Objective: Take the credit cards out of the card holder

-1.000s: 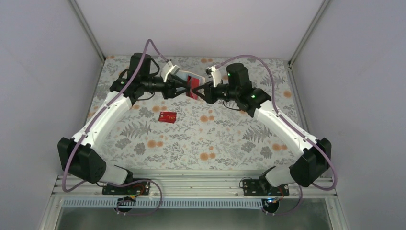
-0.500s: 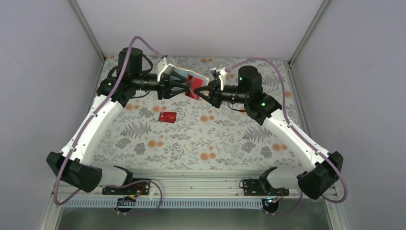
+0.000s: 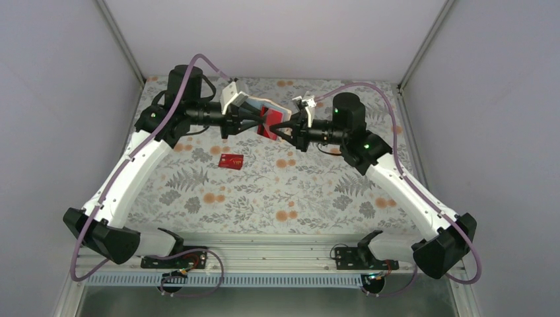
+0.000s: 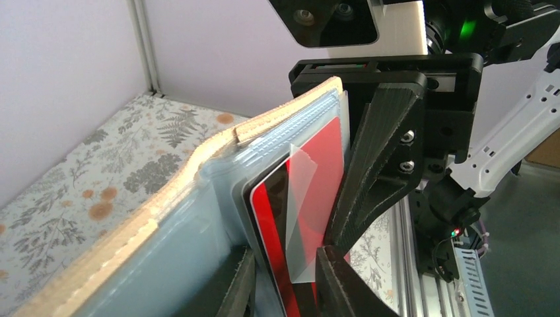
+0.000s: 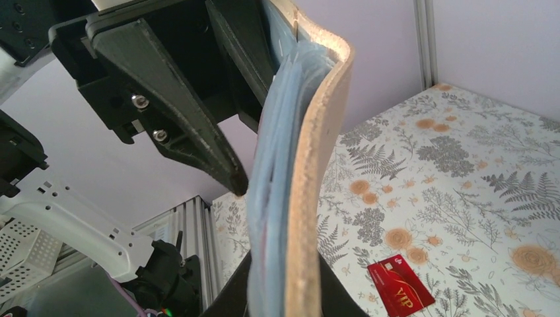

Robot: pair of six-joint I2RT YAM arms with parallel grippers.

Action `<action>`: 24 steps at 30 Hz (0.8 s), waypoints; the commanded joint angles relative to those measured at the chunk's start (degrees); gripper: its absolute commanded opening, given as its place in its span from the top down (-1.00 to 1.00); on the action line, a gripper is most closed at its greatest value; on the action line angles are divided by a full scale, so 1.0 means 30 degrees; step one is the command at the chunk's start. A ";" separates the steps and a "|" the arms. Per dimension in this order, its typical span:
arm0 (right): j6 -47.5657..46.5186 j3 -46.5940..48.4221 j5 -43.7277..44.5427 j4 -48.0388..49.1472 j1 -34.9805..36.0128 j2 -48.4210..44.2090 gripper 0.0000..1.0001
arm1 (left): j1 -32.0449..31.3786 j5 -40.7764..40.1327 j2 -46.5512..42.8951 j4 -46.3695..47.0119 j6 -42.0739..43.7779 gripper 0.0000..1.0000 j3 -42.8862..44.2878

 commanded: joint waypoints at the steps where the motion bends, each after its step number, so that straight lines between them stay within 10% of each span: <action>1: -0.0566 0.0399 -0.1590 0.1788 0.0742 0.0371 0.92 | -0.1427 0.3517 0.0551 -0.0552 0.1014 0.58 0.0858; 5: -0.0498 0.0614 -0.1608 0.1826 0.0740 0.0667 0.92 | -0.1603 0.4103 0.0589 -0.0870 0.1060 0.94 0.1227; 24: -0.2802 -0.0730 -0.2582 0.1076 0.0219 -0.0920 0.61 | -0.0527 0.3032 -0.0384 -0.2682 0.1735 0.95 0.1092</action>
